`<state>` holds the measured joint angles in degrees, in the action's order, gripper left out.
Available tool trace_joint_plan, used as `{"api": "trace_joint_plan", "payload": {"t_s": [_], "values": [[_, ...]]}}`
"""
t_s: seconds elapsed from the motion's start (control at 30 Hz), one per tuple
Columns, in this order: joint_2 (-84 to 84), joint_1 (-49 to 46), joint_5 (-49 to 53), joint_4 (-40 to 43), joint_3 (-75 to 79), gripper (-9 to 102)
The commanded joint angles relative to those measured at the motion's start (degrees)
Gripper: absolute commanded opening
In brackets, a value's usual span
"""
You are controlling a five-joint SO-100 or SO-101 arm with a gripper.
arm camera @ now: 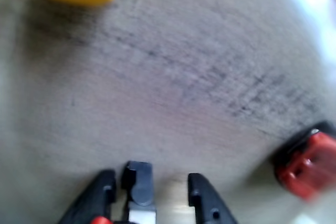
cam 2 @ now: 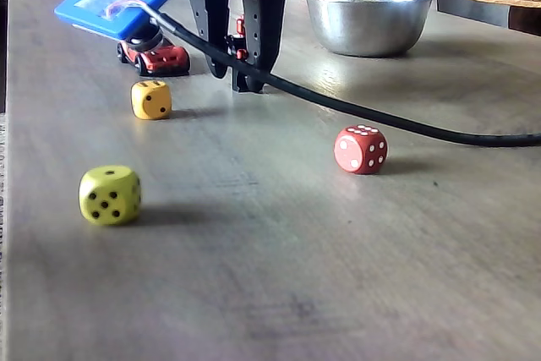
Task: Pick up the lego figure and place in bowl
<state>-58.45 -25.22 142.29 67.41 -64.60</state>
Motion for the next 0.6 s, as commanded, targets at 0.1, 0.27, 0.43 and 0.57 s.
{"api": "trace_joint_plan", "payload": {"t_s": [0.1, 0.27, 0.43, 0.57], "values": [[-4.5, -0.7, -0.4, 3.0, 2.0, 16], [-5.4, -0.7, -0.4, 5.3, 2.1, 16], [-5.4, -0.7, -0.4, 5.6, 2.8, 16], [-5.4, -0.7, -0.4, 5.5, 2.9, 12]]}}
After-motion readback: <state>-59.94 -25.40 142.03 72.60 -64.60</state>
